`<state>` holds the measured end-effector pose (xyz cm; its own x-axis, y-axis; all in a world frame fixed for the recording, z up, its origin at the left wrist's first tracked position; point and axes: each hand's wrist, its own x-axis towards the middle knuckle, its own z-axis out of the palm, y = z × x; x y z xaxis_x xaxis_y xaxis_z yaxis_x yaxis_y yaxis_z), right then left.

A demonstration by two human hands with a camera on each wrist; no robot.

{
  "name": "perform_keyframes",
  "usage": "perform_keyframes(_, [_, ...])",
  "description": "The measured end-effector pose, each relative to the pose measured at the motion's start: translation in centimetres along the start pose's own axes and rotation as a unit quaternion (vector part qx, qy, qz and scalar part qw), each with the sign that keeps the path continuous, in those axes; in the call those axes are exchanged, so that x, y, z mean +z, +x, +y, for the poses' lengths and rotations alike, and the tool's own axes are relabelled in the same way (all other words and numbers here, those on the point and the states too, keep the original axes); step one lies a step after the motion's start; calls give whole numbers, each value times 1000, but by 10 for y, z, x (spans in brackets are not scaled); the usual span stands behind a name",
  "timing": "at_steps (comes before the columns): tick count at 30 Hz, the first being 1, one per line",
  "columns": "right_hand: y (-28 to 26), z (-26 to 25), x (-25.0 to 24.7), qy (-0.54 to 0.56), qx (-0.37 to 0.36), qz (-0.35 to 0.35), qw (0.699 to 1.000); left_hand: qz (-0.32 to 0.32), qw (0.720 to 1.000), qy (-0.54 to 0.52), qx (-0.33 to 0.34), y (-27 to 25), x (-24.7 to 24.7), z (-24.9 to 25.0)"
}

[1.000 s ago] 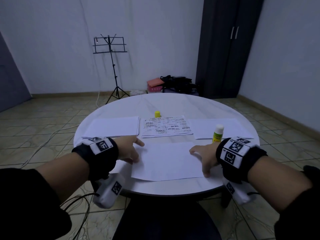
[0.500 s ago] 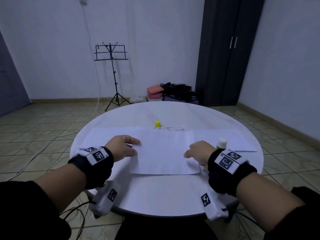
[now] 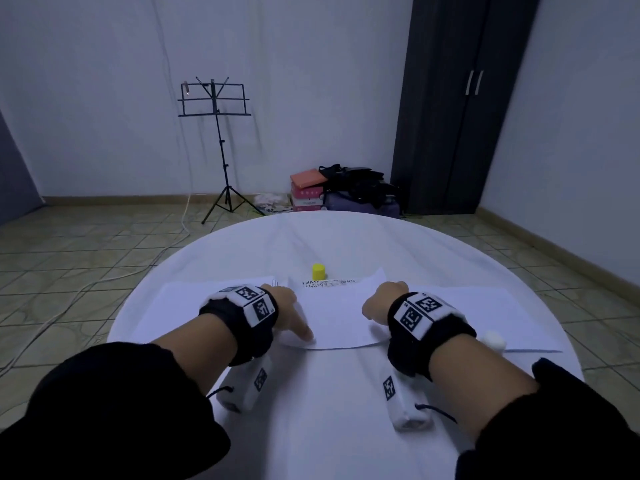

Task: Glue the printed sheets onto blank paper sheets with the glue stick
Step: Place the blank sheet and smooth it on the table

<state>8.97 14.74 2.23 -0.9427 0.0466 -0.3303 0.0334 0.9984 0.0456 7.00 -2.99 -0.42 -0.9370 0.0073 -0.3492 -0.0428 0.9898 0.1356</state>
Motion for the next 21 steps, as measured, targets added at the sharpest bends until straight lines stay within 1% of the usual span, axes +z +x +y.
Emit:
perform_keyframes(1, [7, 0, 0, 4, 3, -1, 1000, -3, 1000, 18, -2, 3, -1, 2])
perform_keyframes(3, [17, 1, 1, 46, 20, -2, 999, -8, 998, 55, -3, 10, -1, 4])
perform_keyframes(5, [24, 5, 3, 93, 52, -15, 994, -12, 996, 94, -1, 14, 1, 5])
perform_keyframes(6, [25, 7, 4, 117, 64, -19, 991, -12, 994, 112, 0, 16, 3, 5])
perform_keyframes(8, [28, 13, 7, 144, 64, -29, 987, 4, 990, 143, 6, 16, 7, 6])
perform_keyframes(10, [31, 15, 10, 139, 57, -53, 987, 30, 986, 165, 25, 15, 10, 6])
perform_keyframes(12, [32, 15, 12, 109, 52, -65, 991, 40, 983, 173, 54, 15, 12, 7])
perform_keyframes(14, [32, 14, 14, 79, 47, -59, 994, 30, 982, 175, 71, 13, 11, 9])
perform_keyframes(18, [34, 17, 18, 72, 35, -51, 996, -7, 985, 151, 84, 12, 10, 11])
perform_keyframes(21, [35, 22, 19, 46, 13, -22, 999, 0, 986, 151, 76, 13, 10, 11])
